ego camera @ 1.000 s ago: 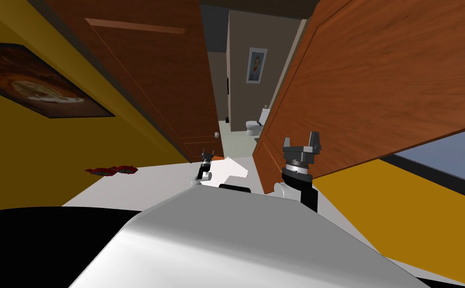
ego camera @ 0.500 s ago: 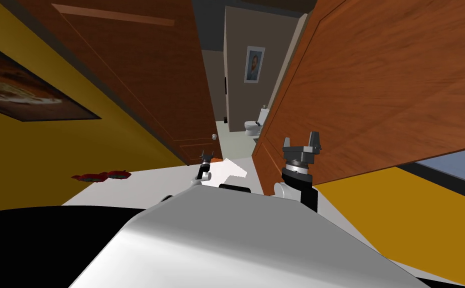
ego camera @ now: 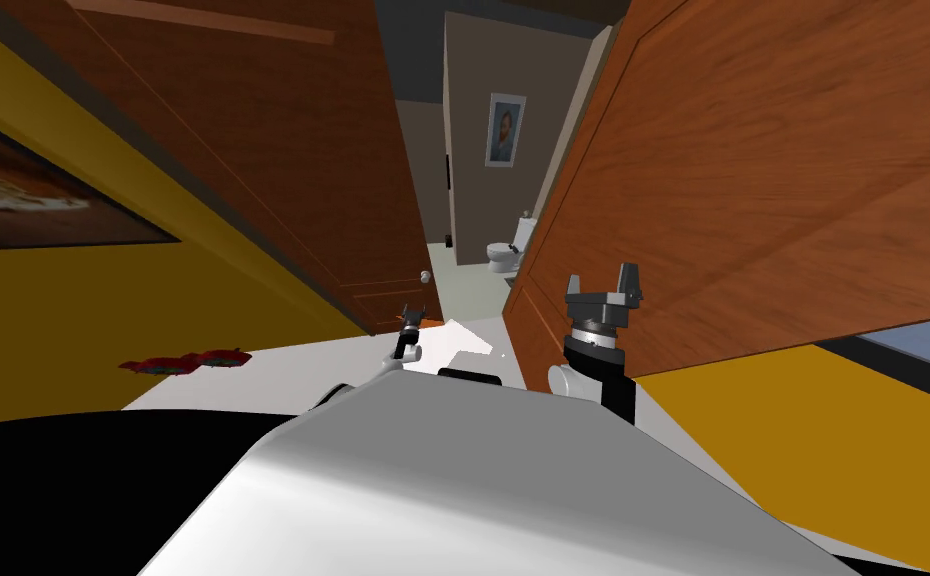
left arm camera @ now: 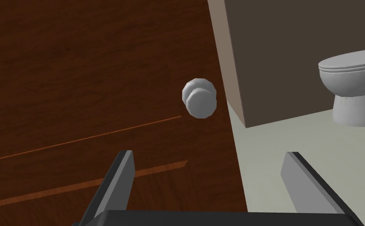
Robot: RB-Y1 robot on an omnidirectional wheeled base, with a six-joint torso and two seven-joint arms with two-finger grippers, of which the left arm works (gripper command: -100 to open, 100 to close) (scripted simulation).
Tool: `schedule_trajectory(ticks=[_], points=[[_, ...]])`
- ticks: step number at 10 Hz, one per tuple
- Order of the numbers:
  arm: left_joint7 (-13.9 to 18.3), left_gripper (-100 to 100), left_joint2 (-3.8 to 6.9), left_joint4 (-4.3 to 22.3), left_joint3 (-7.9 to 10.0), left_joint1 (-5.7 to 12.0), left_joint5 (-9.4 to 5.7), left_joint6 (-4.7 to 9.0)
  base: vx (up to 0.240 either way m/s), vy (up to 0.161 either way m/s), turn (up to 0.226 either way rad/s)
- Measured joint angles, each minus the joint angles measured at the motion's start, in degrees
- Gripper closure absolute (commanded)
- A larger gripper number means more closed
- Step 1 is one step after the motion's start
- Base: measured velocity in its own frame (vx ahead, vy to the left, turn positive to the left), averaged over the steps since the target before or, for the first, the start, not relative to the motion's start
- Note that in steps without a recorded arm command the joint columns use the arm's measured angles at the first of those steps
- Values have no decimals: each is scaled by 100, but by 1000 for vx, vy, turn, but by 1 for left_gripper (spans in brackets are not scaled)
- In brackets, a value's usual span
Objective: Pull the door open
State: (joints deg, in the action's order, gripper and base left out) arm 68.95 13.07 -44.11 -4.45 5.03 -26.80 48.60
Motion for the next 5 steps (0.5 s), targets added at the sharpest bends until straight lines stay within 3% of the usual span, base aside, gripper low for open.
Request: schedule_trajectory(ticks=[2,5], points=[[299,-100,45,382,-15,164,-70,82,98,5,-38],[570,-100,87,677,-32,261,-136,133,62,2,-25]])
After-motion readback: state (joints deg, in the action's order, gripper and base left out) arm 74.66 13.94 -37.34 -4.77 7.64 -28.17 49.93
